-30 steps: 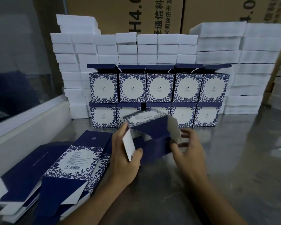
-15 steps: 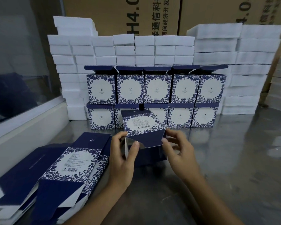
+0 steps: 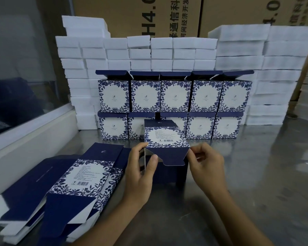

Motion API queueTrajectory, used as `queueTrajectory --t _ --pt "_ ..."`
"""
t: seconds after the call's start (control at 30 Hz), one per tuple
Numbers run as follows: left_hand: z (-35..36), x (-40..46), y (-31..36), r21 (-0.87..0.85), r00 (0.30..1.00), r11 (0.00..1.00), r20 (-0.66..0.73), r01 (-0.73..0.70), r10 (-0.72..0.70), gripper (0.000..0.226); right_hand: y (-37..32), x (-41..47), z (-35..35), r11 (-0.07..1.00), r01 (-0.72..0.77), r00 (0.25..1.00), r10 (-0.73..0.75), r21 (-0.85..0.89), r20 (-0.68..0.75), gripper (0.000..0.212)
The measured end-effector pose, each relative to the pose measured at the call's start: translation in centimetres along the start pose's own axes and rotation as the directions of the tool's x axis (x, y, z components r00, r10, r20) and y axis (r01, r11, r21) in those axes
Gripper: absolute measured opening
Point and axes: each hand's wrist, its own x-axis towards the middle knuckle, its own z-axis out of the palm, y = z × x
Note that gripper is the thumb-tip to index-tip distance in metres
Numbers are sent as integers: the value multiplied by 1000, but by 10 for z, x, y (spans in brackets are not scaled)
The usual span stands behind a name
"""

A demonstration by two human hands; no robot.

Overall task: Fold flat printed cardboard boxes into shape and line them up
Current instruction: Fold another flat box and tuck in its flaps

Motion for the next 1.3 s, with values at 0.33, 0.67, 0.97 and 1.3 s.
queueTrajectory --t 0.33,0.67,0.97,1.3 --pt "0 1 1 32 1000 999 21 9 -10 52 15 -2 -1 972 -147 957 186 -183 221 33" --pt "-2 2 -2 34 998 998 33 61 -62 51 17 -5 -5 941 -150 863 275 -305 424 29" --pt "-2 5 -3 -116 995 989 55 87 -81 53 -1 -13 0 998 -44 907 57 -40 416 61" --pt "3 4 -11 -29 979 992 166 124 -117 68 -21 -14 5 999 -35 990 35 -3 139 51"
